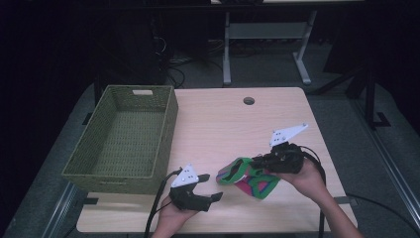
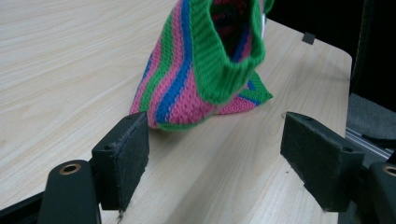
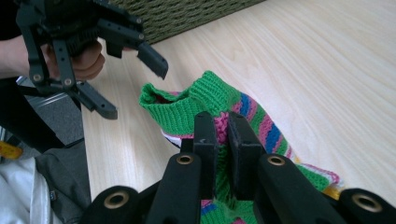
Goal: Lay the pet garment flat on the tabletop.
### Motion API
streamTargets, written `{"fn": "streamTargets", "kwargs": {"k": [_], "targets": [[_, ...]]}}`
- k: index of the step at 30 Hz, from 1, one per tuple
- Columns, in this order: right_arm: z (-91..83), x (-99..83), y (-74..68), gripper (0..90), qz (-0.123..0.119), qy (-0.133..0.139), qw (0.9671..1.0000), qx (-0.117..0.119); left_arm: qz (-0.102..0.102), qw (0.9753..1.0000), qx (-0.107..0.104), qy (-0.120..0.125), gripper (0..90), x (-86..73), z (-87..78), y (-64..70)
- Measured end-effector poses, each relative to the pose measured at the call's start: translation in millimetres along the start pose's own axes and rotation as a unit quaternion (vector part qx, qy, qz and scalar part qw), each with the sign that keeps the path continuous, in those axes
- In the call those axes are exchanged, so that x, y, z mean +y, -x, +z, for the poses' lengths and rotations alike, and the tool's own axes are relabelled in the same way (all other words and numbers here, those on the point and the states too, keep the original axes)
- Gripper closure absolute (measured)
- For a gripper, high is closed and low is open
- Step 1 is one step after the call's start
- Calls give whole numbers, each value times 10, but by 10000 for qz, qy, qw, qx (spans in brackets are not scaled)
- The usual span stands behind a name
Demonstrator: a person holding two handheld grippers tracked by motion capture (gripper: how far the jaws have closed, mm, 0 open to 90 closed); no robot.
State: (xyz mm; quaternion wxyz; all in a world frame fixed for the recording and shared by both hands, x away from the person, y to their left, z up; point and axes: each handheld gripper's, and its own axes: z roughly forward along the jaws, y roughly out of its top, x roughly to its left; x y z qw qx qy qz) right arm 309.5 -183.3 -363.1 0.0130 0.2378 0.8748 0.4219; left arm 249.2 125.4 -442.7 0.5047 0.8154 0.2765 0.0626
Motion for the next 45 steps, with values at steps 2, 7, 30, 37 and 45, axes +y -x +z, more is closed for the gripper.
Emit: {"fn": "streamTargets", "kwargs": {"k": [2, 7, 30, 37, 45], "targets": [[-19, 12, 8, 830, -7, 44, 10000, -2, -35, 10000, -10, 8, 235, -2, 25, -11], [-65, 26, 19, 830, 2, 78, 10000, -35, 48, 10000, -7, -27, 260, 20, 76, -37], [-197, 7, 90, 829, 104, 266, 9996, -13, 105, 9991, -353, 197, 724, 97, 263, -75], [-239, -45, 74, 829, 98, 294, 9995, -36, 91, 9987, -381, 339, 803, 145, 217, -67], [-252, -91, 42, 827, 74, 282, 9995, -79, 63, 9981, -409, 447, 811, 229, 137, -95]]}}
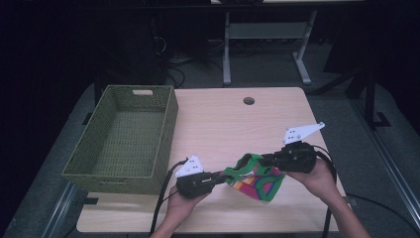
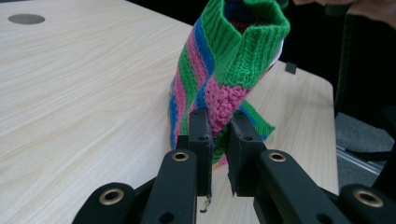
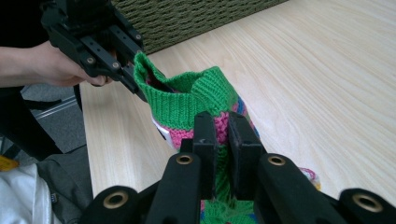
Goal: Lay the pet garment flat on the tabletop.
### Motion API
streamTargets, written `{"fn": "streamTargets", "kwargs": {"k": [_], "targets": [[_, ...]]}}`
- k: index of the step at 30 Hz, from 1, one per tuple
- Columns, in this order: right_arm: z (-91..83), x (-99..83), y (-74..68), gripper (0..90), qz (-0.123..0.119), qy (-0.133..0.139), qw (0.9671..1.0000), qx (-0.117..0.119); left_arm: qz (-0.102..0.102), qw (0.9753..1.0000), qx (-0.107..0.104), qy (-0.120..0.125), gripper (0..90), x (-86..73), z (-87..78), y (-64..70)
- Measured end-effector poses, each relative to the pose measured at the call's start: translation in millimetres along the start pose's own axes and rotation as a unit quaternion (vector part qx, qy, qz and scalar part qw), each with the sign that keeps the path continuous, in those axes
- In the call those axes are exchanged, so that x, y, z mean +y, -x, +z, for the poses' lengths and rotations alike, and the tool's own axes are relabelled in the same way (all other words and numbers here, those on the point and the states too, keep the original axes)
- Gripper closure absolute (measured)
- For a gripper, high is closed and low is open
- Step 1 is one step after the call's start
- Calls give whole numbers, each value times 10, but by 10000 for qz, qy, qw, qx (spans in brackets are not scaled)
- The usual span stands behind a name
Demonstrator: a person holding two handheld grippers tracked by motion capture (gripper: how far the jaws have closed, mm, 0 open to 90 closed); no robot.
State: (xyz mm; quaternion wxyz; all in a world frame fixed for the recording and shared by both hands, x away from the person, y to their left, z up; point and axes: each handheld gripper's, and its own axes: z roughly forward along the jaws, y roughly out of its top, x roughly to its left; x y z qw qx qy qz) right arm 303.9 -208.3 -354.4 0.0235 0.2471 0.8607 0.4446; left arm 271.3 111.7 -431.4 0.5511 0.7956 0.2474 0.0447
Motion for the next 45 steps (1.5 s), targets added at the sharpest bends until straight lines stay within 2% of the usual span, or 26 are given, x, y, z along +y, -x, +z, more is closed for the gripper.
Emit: {"fn": "streamTargets", "kwargs": {"k": [2, 13, 16, 28, 34, 45], "targets": [[5, 1, -12, 828, 2, 15, 10000, 27, 43, 10000, 0, 6, 808, 19, -10, -5], [20, -3, -74, 828, -86, 38, 10000, 23, -36, 9999, 75, 121, 809, 132, -75, -33], [29, -7, -104, 828, -118, 38, 9999, 53, -14, 9998, 116, 189, 810, 211, -106, -45], [102, 46, -135, 827, -161, 36, 9998, 90, -8, 9993, 346, 169, 810, 479, -177, -158], [145, 82, -113, 826, -140, 33, 9999, 60, -47, 9990, 430, 118, 810, 562, -146, -252], [191, 60, 48, 824, 7, -101, 9999, -73, -87, 9985, 529, -70, 810, 658, 31, -400]]}}
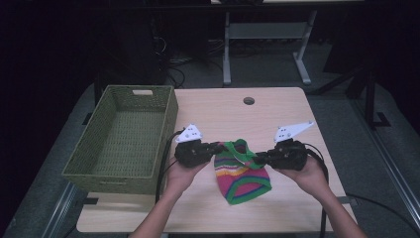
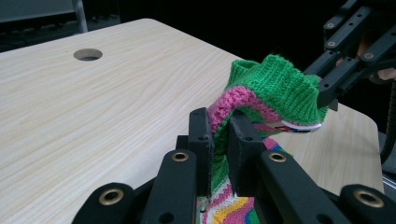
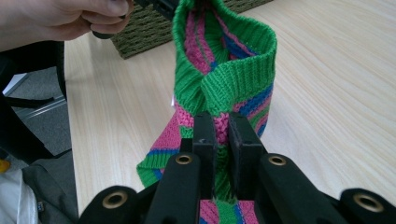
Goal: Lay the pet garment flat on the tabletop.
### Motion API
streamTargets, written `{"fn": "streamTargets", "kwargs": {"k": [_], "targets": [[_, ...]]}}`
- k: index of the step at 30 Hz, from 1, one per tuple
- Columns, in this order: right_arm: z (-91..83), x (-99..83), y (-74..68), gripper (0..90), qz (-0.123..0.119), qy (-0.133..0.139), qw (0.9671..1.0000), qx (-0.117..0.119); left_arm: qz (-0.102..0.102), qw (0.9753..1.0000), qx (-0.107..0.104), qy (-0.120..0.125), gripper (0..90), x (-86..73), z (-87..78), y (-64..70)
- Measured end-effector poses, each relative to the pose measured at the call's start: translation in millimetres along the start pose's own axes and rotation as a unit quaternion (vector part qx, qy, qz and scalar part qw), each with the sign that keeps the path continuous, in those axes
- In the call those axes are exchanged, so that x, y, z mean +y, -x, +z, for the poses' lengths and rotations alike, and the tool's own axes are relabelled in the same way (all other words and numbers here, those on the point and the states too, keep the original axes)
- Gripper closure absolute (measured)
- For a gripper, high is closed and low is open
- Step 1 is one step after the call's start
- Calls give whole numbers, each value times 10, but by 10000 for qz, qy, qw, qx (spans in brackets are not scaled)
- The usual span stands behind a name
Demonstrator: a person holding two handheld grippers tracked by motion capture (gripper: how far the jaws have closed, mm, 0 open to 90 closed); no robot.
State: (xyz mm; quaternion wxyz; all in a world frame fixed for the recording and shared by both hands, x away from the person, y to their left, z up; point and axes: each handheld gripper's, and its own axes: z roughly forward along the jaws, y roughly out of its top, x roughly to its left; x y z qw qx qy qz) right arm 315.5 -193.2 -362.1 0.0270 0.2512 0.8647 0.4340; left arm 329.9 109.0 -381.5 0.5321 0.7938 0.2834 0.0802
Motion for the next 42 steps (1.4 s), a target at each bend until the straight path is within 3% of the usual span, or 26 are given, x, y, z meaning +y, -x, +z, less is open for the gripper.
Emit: {"fn": "streamTargets", "kwargs": {"k": [17, 24, 29, 31, 33, 34, 35, 37, 39, 42], "targets": [[2, 11, 107, 823, 91, -49, 9999, 20, 140, 9997, 84, -197, 810, 280, 233, -106], [-9, -11, 151, 823, 131, -69, 9999, -16, 183, 9993, 107, -303, 811, 264, 287, -120], [-12, 23, 238, 824, 182, -91, 9998, -46, 100, 9993, 180, -318, 810, 226, 299, -186], [0, 81, 300, 823, 152, -48, 9998, -104, -67, 9993, 322, -197, 808, 236, 326, -240], [54, 225, 475, 791, 204, 5, 9990, -402, -228, 9976, 632, -192, 783, 269, 397, -328], [77, 298, 574, 689, 334, 107, 9975, -619, -239, 9956, 872, -264, 694, 286, 439, -379], [104, 359, 685, 645, 480, 279, 9950, -830, -292, 9937, 1032, -333, 616, 291, 475, -431], [144, 437, 870, 582, 811, 477, 9900, -1053, -393, 9913, 1176, -451, 584, 274, 509, -521], [176, 454, 968, 574, 976, 598, 9861, -1209, -464, 9893, 1267, -553, 537, 236, 524, -581], [243, 411, 1000, 559, 1094, 466, 9864, -1134, -496, 9895, 1218, -606, 521, 162, 518, -617]]}}
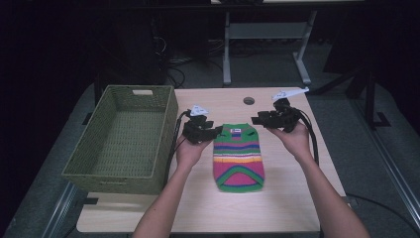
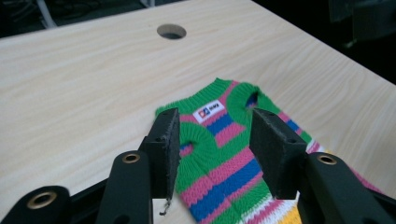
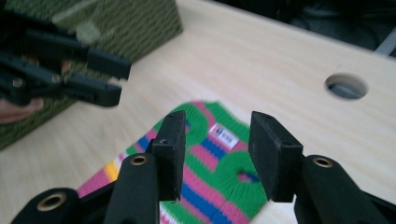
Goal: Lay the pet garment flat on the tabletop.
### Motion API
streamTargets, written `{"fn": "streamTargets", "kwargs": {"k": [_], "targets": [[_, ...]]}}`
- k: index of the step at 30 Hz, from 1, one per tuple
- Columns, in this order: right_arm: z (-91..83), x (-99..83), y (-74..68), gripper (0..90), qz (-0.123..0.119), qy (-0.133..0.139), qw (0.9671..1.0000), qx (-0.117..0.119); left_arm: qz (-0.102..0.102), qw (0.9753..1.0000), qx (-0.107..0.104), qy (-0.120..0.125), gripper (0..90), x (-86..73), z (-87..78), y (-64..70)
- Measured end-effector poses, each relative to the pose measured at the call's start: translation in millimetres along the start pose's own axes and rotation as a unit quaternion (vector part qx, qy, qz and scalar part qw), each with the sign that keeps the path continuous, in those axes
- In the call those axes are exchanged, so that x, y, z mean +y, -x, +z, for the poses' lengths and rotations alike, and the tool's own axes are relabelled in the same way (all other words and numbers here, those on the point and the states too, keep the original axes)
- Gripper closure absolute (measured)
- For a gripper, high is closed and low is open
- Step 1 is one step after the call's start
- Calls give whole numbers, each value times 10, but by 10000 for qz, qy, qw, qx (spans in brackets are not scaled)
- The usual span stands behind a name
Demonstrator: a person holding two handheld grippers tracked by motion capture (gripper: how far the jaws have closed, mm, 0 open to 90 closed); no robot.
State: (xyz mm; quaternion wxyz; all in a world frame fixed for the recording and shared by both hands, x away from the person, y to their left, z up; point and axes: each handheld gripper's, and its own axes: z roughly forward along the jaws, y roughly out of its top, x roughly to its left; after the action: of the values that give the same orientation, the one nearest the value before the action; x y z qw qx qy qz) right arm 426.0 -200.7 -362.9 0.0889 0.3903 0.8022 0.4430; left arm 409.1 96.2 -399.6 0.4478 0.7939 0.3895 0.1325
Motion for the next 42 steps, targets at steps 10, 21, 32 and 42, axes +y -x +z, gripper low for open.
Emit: {"fn": "streamTargets", "kwargs": {"k": [10, 21, 32, 42], "targets": [[149, -331, -57, 552, -121, -524, 9985, 141, 98, 9996, -207, -134, 500, -180, 41, 57], [214, -571, -5, 552, 0, -725, 9966, 392, 193, 9989, -310, -281, 501, -269, 73, 99], [161, -694, 40, 539, 128, -672, 9966, 459, 129, 9985, -464, -261, 468, -344, 53, 133], [53, -803, 118, 492, 284, -581, 9963, 571, 149, 9979, -578, -232, 412, -378, 3, 189]]}}
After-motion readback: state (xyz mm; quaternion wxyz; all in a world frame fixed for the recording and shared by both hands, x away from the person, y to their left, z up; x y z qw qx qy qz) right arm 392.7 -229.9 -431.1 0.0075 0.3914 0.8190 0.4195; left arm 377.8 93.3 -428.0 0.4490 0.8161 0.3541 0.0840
